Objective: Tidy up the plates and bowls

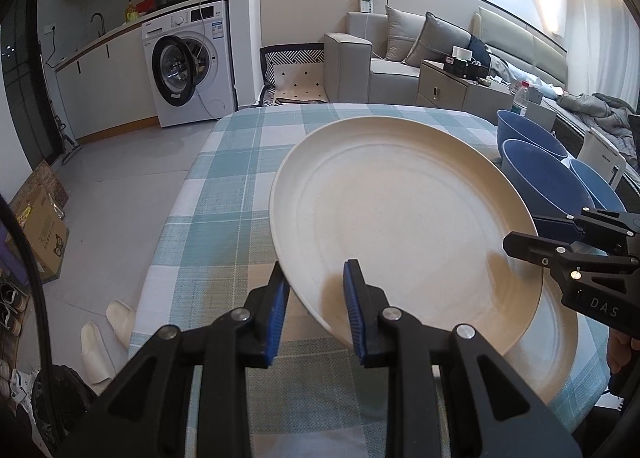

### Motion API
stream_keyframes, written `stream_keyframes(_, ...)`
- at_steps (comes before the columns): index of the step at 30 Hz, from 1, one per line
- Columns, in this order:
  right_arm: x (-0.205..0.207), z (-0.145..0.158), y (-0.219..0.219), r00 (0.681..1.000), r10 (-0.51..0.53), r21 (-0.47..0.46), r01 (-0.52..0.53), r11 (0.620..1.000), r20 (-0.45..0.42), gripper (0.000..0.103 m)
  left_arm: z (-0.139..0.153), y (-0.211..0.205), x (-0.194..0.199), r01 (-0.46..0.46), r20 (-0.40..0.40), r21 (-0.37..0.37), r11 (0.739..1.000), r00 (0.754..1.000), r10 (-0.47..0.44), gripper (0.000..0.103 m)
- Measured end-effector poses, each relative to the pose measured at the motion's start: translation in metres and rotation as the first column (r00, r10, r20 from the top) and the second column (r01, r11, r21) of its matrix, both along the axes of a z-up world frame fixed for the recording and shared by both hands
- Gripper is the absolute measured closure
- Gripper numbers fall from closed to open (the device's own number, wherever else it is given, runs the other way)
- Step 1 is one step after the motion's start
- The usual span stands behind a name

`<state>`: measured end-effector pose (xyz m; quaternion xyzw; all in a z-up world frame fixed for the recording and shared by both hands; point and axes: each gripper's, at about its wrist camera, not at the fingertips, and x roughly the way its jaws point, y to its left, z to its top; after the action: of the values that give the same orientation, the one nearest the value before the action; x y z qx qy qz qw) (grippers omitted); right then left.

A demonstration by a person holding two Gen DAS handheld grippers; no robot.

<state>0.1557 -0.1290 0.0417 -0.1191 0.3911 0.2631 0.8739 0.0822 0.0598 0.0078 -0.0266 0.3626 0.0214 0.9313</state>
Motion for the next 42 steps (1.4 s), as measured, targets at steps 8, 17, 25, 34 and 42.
stream_keyframes(8,-0.011,0.0,-0.014,1.0,-0.025,0.011,0.025,1.0,-0.004,0.074,0.0,-0.01,-0.004,0.03,-0.004,-0.003,1.0,1.0,-0.03,0.078)
stream_keyframes(17,-0.021,0.003,-0.026,0.999,-0.042,0.017,0.041,0.999,0.005,0.073,0.0,-0.02,-0.007,0.059,-0.002,-0.011,0.998,0.998,-0.059,0.078)
stream_keyframes(25,-0.029,-0.001,-0.035,0.999,-0.054,0.018,0.054,0.998,-0.001,0.073,-0.005,-0.028,-0.011,0.08,-0.012,-0.014,0.997,0.997,-0.08,0.078)
stream_keyframes(34,-0.038,-0.006,-0.04,0.997,-0.072,0.014,0.072,0.997,-0.012,0.073,-0.01,-0.037,-0.015,0.103,-0.025,-0.01,0.995,0.994,-0.104,0.077)
stream_keyframes(42,-0.046,-0.007,-0.052,0.996,-0.091,0.012,0.091,0.996,-0.005,0.072,-0.009,-0.048,-0.018,0.128,-0.024,0.0,0.992,0.991,-0.128,0.077)
